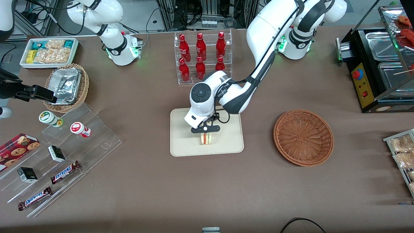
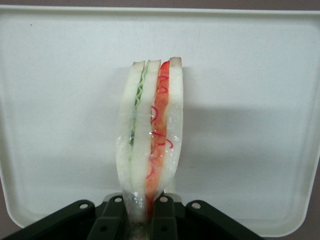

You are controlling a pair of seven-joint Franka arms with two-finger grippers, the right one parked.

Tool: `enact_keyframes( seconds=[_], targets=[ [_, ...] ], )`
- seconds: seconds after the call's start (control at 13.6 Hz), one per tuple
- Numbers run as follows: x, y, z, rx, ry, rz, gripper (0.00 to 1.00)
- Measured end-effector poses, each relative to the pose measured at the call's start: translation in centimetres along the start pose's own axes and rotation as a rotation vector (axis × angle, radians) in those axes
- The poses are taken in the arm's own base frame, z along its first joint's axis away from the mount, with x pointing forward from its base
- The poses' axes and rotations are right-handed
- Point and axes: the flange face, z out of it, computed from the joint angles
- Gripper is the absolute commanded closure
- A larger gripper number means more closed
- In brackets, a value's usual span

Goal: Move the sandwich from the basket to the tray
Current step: 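Lower the sandwich onto the tray and open the left gripper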

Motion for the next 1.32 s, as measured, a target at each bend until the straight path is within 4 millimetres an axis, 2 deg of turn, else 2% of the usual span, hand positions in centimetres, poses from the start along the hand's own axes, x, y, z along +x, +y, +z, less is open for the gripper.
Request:
enact_keyframes(
  seconds=[0.59, 0.66, 0.73, 0.81, 1.1, 1.32],
  targets=[
    [-0.2, -0.3, 0.6, 0.036, -0.026, -0.071, 1.00],
    [-0.2, -0.3, 1.0, 0.038, -0.028, -0.092, 0.86],
    [-0.2, -0.3, 1.3, 0.039, -0.029, -0.104, 0.50],
    [-0.2, -0.3, 1.5, 0.039, -0.030, -0.109, 0.01],
    [0.0, -0.1, 1.0, 0.029, -0.022, -0.118, 0.00],
    [0.8, 0.4, -1.8, -0.012, 0.007, -0.122, 0.00]
  ],
)
